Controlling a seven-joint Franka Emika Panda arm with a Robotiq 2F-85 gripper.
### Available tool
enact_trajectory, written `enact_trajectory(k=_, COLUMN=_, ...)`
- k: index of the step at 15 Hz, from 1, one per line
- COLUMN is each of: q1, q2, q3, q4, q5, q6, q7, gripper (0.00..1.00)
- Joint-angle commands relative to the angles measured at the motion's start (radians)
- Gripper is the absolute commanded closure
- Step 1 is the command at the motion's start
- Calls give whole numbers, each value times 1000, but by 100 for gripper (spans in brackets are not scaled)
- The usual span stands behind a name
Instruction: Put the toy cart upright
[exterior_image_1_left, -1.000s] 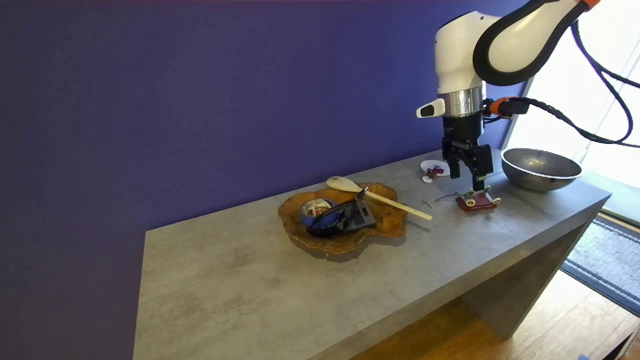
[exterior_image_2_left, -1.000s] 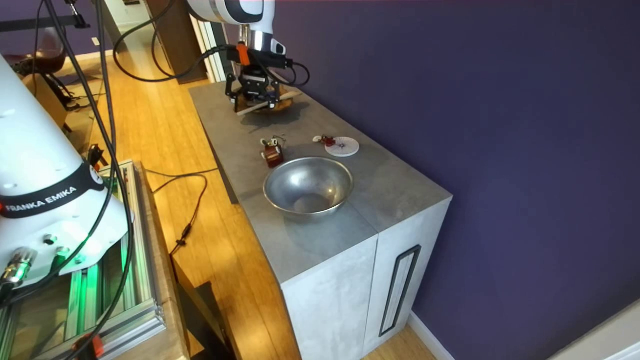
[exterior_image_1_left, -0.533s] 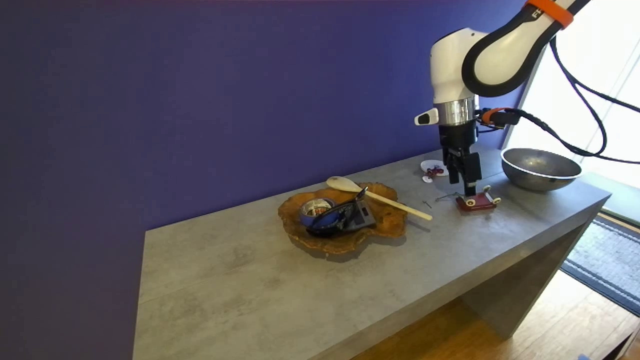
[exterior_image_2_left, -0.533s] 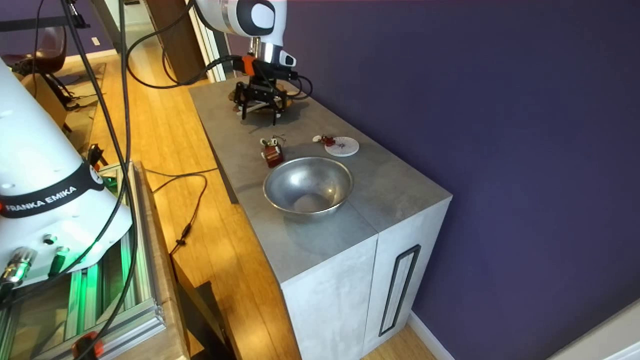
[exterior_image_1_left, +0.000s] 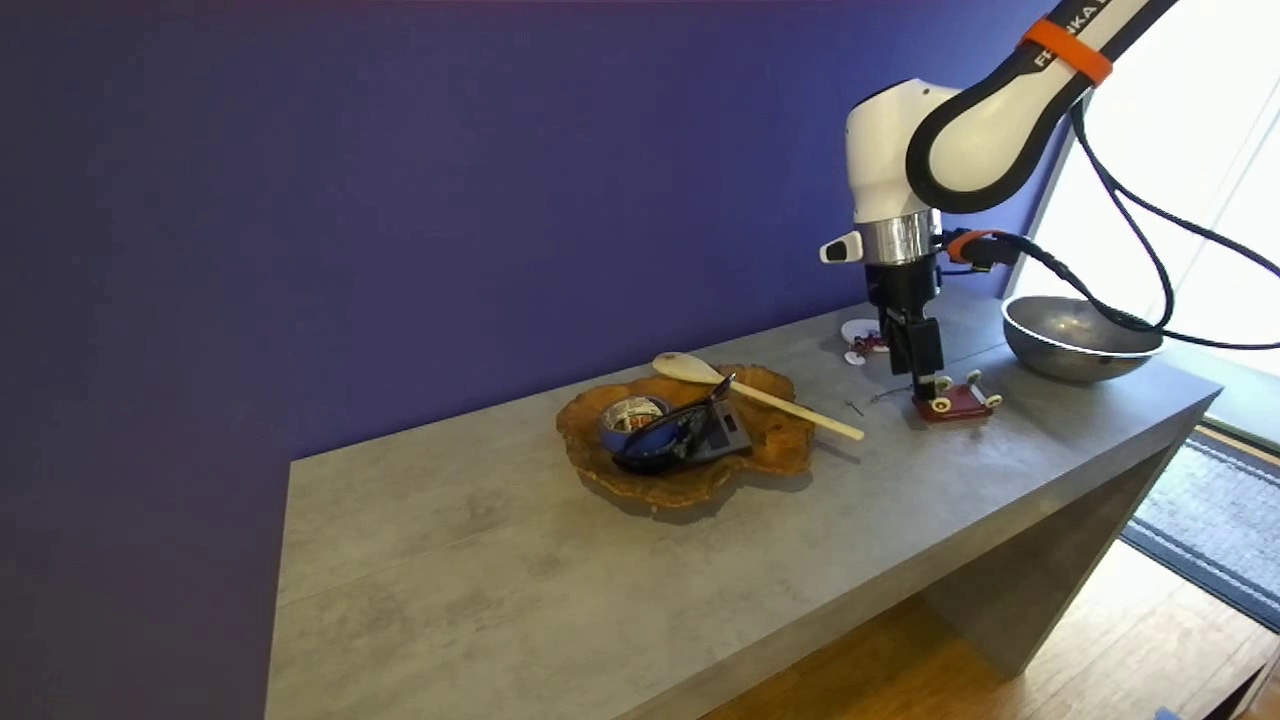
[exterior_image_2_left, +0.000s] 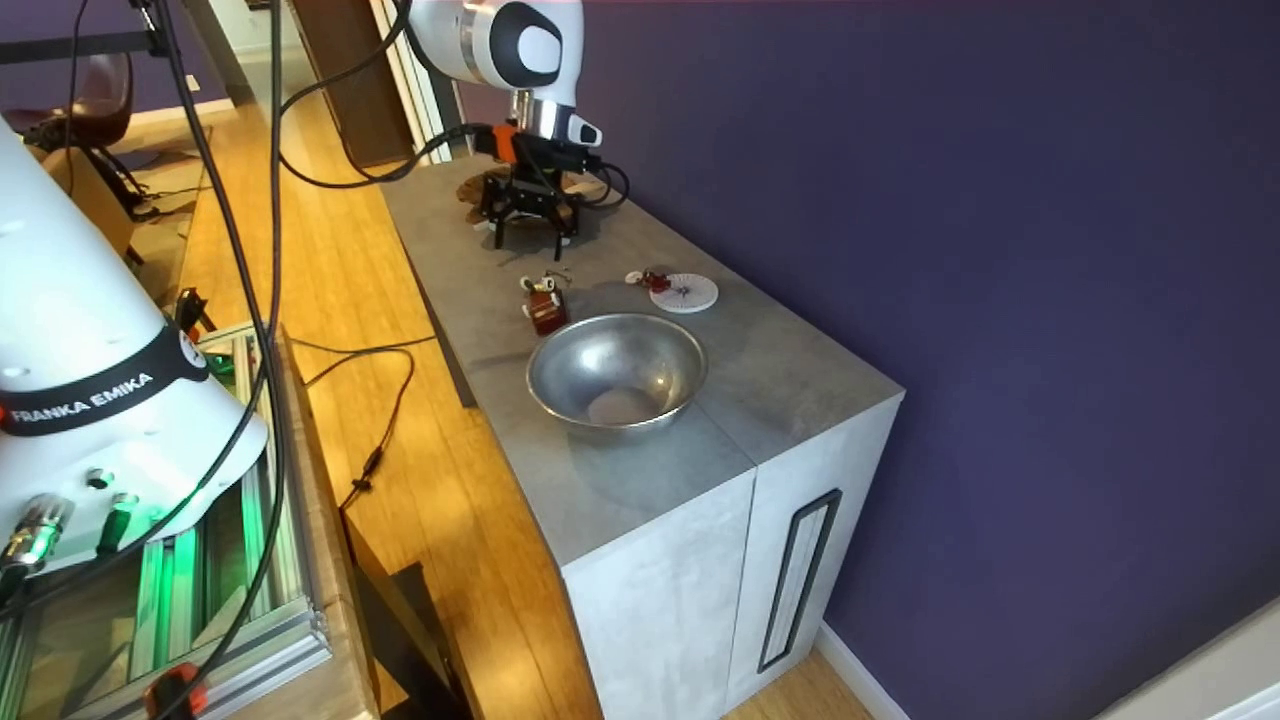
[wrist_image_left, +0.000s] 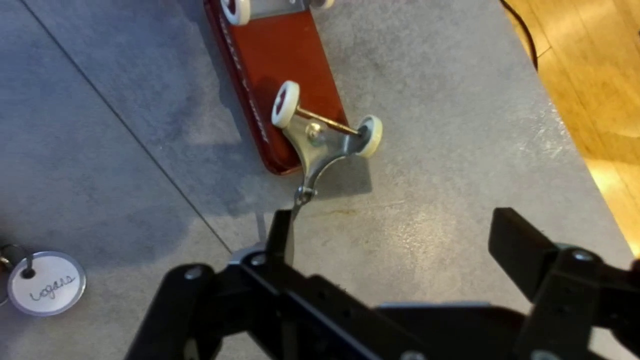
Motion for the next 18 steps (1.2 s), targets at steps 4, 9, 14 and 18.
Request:
enact_trajectory(k=4, q1=20, q2=54, q3=-28, q4=43, q5=-107, q6=36, q7=84, gripper=0)
enact_trajectory(k=9, q1=24, q2=67, q3=-46, q4=46, q5=-164, q6=48, q7=128, gripper=0)
enact_trajectory(k=14, q1=23, q2=76, q3=-45, q4=52, q5=-178, q6=68, q7=127, gripper=36)
enact_trajectory(k=18, q1=22, q2=78, q3=-46, q4=52, q5=-182, q6=63, q7=122, gripper=66)
